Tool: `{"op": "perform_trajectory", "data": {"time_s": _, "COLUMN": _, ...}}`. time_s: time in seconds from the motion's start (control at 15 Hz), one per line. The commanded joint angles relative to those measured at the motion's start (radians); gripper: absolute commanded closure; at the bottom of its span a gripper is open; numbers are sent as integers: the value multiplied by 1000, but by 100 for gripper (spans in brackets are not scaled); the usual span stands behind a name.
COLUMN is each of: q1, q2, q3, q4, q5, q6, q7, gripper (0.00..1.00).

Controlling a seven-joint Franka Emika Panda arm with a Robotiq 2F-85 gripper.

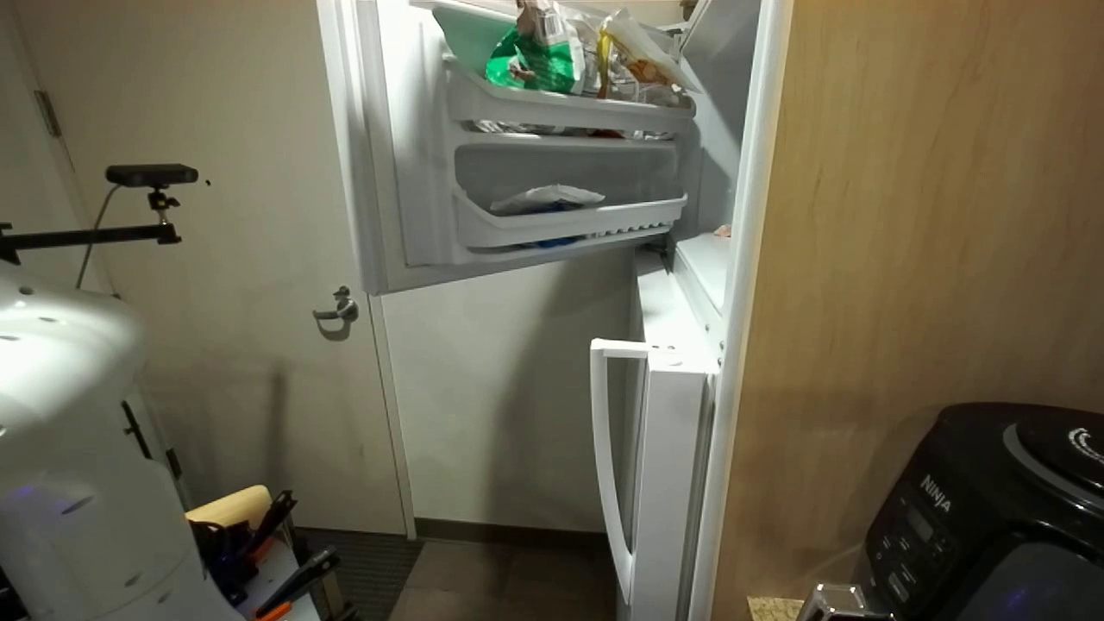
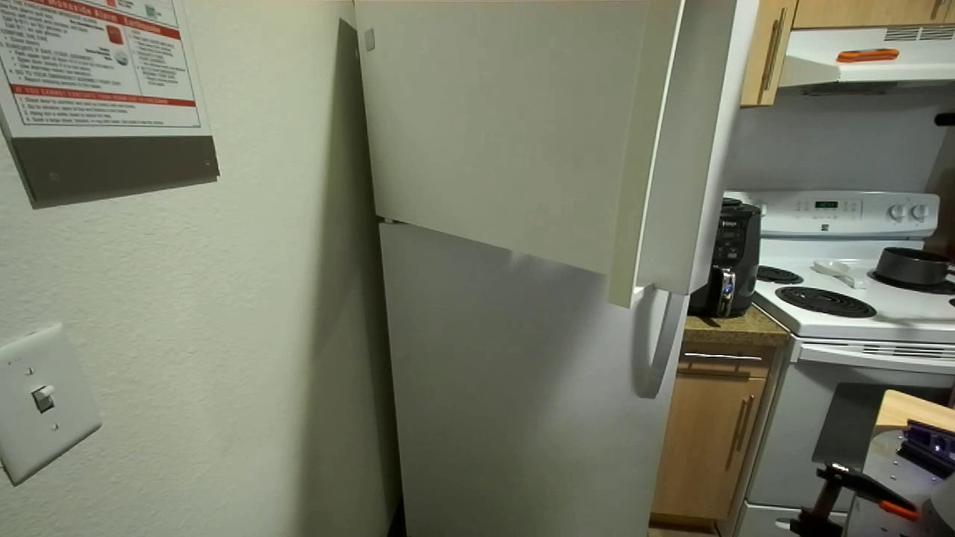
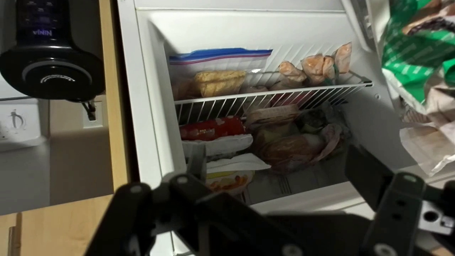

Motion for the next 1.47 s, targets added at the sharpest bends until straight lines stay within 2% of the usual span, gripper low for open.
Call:
{"op": "perform_trajectory", "data": {"time_s": 0.0, "q1": -2, "q2": -20, "q3": -29, "q4": 17, "q5": -2, "q6": -30, "q7": -21, "gripper": 0}}
{"op": "perform_trajectory", "data": {"time_s": 0.4, "q1": 102, "q2": -95, "q3": -84, "q4": 26, "q5": 122, "q6": -141, "q7": -108, "gripper": 0}}
{"op": "perform_trajectory", "data": {"time_s": 0.67, "q1": 163, "q2": -161, "q3": -80, "q4": 34, "q5": 222, "q6": -253, "q7": -163, "gripper": 0}}
{"op": "perform_trajectory", "data": {"time_s": 1.07, "q1": 191, "q2": -225, "q3": -70, "q4": 45, "q5": 278, "q6": -393, "q7": -226, "gripper": 0}}
{"op": "perform_trajectory", "data": {"time_s": 1.4, "q1": 204, "q2": -254, "q3": -69, "q4": 44, "q5": 316, "q6": -460, "q7": -287, "gripper": 0}}
